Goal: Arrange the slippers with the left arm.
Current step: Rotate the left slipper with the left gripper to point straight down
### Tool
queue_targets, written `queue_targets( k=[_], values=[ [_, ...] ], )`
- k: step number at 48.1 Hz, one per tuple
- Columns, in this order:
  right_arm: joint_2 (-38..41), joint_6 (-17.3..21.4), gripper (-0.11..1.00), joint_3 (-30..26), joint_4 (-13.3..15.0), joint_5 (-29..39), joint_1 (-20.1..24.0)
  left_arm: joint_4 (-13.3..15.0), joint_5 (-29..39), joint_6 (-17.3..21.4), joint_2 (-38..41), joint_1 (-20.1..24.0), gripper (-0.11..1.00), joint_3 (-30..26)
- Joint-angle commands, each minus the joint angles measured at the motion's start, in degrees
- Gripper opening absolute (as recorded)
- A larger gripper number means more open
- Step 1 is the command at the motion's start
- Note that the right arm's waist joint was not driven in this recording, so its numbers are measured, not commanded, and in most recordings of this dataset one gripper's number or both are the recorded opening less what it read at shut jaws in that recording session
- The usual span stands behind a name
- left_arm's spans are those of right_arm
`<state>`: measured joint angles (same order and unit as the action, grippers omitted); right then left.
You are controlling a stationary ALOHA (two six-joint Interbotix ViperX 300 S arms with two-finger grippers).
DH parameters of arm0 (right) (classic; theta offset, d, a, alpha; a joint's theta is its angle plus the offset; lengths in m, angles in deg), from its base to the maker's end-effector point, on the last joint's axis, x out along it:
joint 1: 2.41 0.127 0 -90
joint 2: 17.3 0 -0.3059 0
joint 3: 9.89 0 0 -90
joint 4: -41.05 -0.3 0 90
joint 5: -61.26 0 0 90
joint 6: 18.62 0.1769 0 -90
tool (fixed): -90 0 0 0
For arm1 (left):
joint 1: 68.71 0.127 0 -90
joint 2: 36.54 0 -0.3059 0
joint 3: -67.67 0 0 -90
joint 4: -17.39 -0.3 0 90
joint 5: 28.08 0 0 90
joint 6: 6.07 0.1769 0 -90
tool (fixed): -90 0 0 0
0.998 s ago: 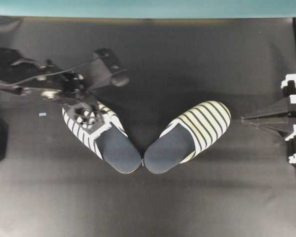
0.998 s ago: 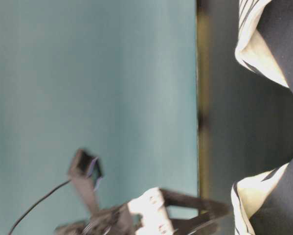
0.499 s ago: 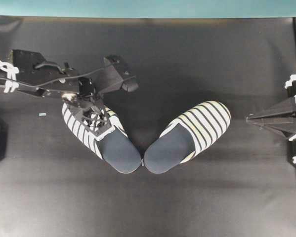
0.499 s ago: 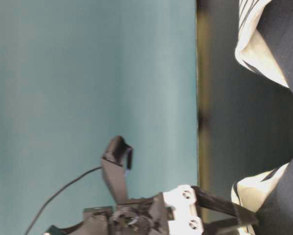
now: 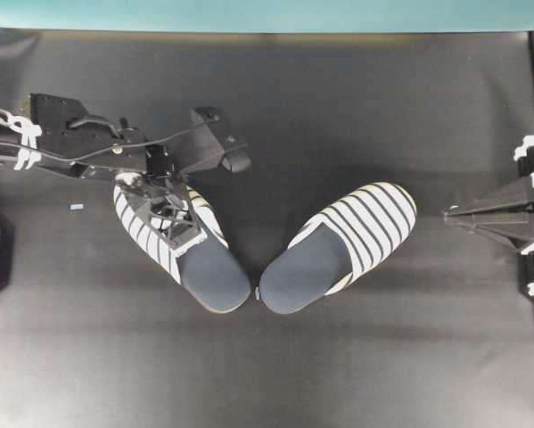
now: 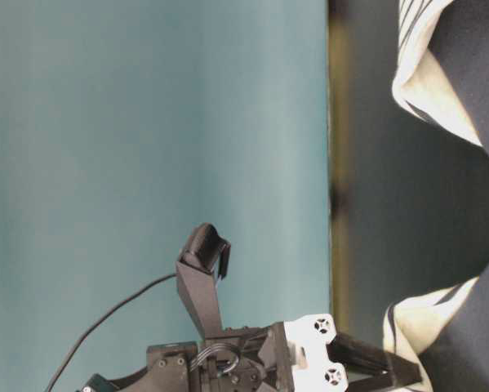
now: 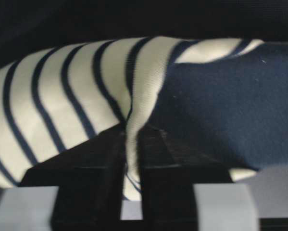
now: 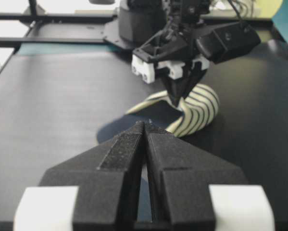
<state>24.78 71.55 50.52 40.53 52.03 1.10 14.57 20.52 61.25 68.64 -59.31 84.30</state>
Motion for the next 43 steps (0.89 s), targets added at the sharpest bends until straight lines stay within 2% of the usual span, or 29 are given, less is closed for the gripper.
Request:
queue_targets(
  k=[1, 12, 15, 24, 43],
  values=[
    [0.26, -0.26, 0.01, -0.44, -0.09, -0.53, 0.0, -0.35, 0.0, 4.48, -2.99, 0.35, 0.01, -2.2],
    [0.26, -0.18, 0.01, -0.44, -0.09, -0.62, 0.0, -0.79, 0.62, 16.96, -7.12, 1.58, 0.01, -7.73],
    [0.26, -0.18, 0.01, -0.35, -0.09, -0.53, 0.0, -0.79, 0.62, 18.37, -6.94, 1.67, 0.01, -8.88],
    [0.18, -0.09, 0.01, -0.35, -0.18, -0.62, 0.0, -0.79, 0.0, 18.63, -3.69, 1.67, 0.01, -10.37],
    [0.18, -0.09, 0.01, -0.26, -0.18, -0.79, 0.0, -0.79, -5.62, 18.9, 3.25, 0.62, 0.01, -9.58]
  ],
)
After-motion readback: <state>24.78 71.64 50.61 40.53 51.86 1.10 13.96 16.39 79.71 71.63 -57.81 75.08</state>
